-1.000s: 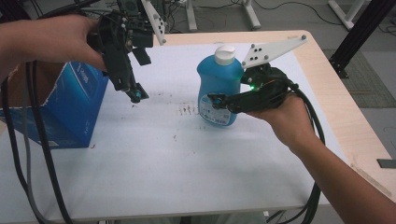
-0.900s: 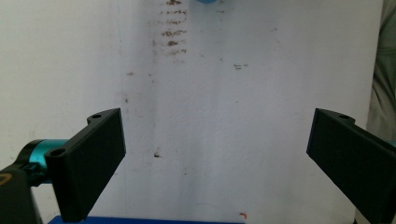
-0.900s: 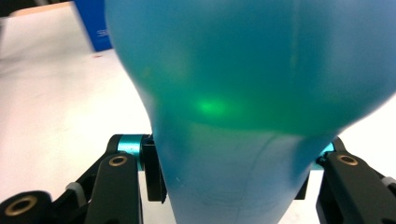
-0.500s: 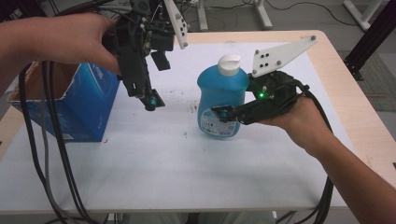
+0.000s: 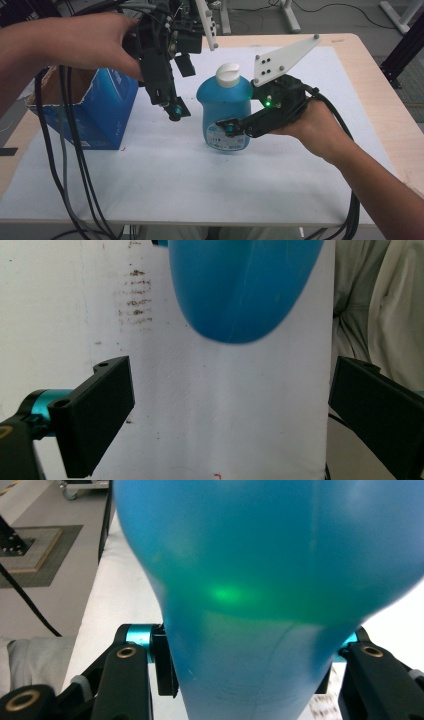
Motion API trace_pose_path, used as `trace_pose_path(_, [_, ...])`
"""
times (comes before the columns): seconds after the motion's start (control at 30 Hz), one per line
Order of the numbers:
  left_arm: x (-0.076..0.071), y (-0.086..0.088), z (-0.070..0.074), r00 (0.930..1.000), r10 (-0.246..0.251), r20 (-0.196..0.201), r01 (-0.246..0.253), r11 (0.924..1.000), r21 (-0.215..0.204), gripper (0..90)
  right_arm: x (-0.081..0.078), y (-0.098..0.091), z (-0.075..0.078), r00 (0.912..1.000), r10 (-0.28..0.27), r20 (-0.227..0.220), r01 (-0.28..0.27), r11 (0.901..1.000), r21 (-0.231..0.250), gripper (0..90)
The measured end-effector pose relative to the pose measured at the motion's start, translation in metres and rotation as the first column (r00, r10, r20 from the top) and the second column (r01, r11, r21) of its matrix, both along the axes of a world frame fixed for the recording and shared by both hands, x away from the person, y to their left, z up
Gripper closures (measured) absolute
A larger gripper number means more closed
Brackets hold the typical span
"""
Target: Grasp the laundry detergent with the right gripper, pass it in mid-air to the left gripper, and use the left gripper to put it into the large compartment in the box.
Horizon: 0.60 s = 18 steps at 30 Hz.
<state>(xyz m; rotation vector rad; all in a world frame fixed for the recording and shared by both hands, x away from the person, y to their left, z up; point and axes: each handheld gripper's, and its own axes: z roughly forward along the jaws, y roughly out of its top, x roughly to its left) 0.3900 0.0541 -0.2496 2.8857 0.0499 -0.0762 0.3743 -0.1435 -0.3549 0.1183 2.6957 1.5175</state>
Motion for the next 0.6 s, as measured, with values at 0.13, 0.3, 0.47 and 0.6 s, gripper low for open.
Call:
trace_pose_path(0.13, [-0.001, -0.001, 0.001, 1.0, -0.001, -0.001, 0.001, 1.0, -0.002, 4.5, 0.001, 0.012, 0.002, 0.9998, 0.02, 0.003, -0.02, 0.9998, -0.01, 45.8])
trace_pose_path(0.3, [-0.001, -0.003, 0.003, 1.0, 0.0, 0.001, 0.0, 1.0, -0.008, 4.5, 0.002, 0.024, 0.003, 0.9992, 0.039, -0.002, -0.039, 0.9991, -0.017, 45.8])
trace_pose_path(0.47, [-0.002, -0.005, 0.002, 1.0, -0.005, 0.002, 0.005, 1.0, -0.003, 4.5, 0.002, 0.037, 0.004, 0.9983, 0.058, -0.003, -0.058, 0.9981, -0.024, 45.8])
trace_pose_path(0.6, [-0.002, -0.007, 0.001, 0.9999, -0.01, 0.001, 0.01, 0.9999, 0.0, 4.5, 0.003, 0.043, 0.005, 0.9979, 0.064, -0.01, -0.065, 0.9976, -0.023, 45.8])
